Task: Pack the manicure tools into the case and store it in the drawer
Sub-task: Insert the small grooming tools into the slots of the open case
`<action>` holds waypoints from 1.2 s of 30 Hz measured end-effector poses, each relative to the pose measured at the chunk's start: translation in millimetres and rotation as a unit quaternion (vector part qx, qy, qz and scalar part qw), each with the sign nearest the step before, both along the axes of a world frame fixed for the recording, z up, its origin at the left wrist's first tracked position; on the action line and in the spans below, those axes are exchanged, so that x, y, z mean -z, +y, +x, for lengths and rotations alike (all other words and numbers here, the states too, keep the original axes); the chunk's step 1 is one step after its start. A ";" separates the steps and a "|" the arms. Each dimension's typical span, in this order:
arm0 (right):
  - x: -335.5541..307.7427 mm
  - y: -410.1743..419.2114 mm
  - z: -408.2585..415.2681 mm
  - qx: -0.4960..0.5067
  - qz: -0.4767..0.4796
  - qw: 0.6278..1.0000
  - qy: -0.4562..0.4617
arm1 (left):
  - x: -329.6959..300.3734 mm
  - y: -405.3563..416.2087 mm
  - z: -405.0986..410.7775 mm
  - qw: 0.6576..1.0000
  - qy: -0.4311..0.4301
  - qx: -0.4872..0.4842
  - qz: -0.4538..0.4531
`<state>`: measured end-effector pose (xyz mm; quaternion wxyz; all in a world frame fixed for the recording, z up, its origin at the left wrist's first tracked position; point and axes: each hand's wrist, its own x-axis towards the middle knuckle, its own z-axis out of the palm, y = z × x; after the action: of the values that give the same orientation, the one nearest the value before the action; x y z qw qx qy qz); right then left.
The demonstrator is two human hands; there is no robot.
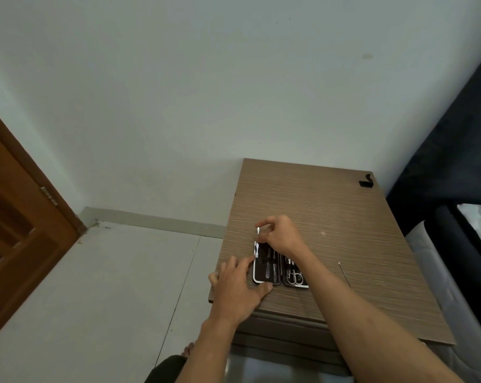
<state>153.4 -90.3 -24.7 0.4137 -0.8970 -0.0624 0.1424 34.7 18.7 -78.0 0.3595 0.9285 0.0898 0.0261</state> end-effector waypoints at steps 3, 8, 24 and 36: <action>0.9 2.4 0.3 0.017 -0.002 1.000 -0.009 | 1.0 -0.1 0.3 1.000 0.006 0.000 0.007; 3.9 -0.1 0.0 0.004 -0.025 1.000 0.000 | 3.3 0.6 0.4 1.000 -0.004 -0.001 0.009; -6.3 -12.4 -21.8 -0.204 -0.208 0.954 -0.078 | 1.5 0.7 -0.4 1.000 -0.005 0.002 0.002; 2.3 -20.1 -32.4 -0.194 -0.258 0.939 -0.119 | 0.6 0.4 -1.2 1.000 -0.015 0.002 0.007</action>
<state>121.0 -110.4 -27.0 0.1223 -0.9538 -0.2449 0.1236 33.5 19.1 -78.6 0.3543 0.9306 0.0823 0.0397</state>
